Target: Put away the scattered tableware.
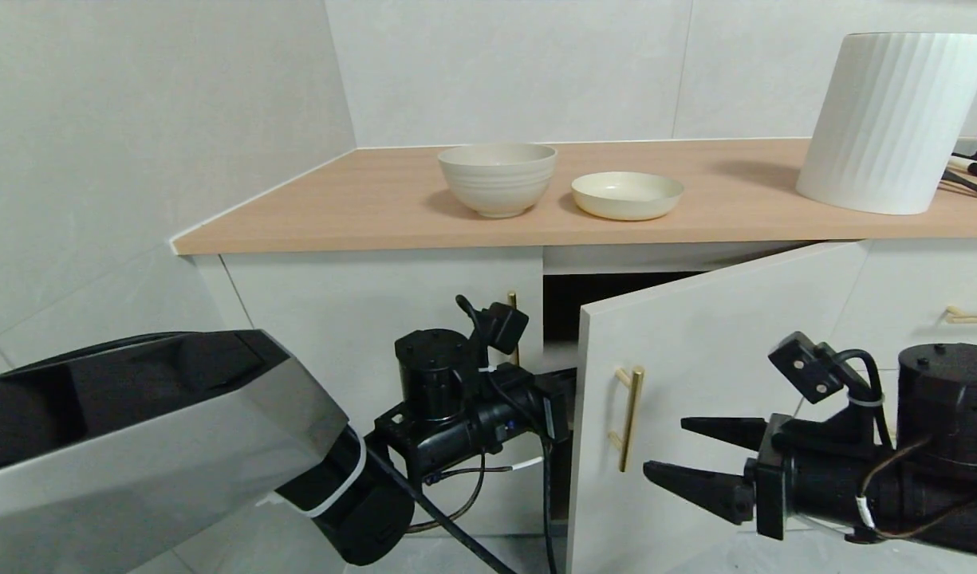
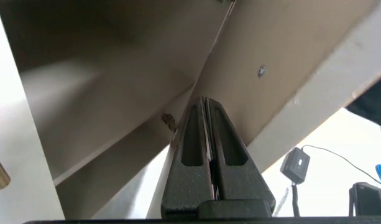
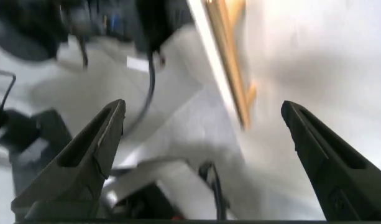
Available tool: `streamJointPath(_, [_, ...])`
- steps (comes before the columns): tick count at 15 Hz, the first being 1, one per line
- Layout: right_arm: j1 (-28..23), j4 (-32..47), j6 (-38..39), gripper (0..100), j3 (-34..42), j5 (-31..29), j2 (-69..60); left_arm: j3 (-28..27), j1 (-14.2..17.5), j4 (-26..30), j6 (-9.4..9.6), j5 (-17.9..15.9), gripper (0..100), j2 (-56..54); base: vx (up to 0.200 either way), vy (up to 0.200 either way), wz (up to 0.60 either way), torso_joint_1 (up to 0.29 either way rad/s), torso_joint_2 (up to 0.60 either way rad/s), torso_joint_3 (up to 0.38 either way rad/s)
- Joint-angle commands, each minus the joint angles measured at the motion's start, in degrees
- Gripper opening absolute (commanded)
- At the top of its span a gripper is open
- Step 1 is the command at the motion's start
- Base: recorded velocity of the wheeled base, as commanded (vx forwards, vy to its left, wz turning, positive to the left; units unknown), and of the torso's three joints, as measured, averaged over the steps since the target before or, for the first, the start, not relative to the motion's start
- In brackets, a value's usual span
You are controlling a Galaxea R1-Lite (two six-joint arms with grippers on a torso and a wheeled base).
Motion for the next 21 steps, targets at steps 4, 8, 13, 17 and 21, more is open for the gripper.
streamJointPath(4, [3.45, 18.08, -3.07, 100, 2.93, -18.56, -18.54, -2.76, -0.36, 9.25, -0.03, -0.37, 0, -5.34, 0.000, 0.000, 0.00, 0.000, 0.00, 0.000])
streamJointPath(8, [5.29, 28.89, -3.07, 100, 0.73, -16.01, -24.78, -1.89, -1.24, 9.16, -0.03, -0.46, 0, -4.72, 0.000, 0.000, 0.00, 0.000, 0.00, 0.000])
streamJointPath(13, [5.29, 29.06, -3.07, 100, 1.00, -15.75, -24.60, -1.97, -1.77, 9.07, -0.03, -0.46, 0, -4.20, -0.080, 0.000, 0.00, 0.001, 0.00, 0.001])
streamJointPath(17, [5.29, 29.06, -3.16, 100, 1.35, -15.66, -24.60, -2.59, -1.77, 9.07, -0.03, -0.46, 0, -3.32, -0.100, 0.000, 0.00, 0.002, 0.00, 0.002])
streamJointPath(21, [5.29, 29.06, -3.24, 100, 1.35, -15.66, -24.60, -5.22, -1.77, 9.16, -0.03, -0.37, 0, -1.38, 0.000, 0.000, 0.00, 0.000, 0.00, 0.000])
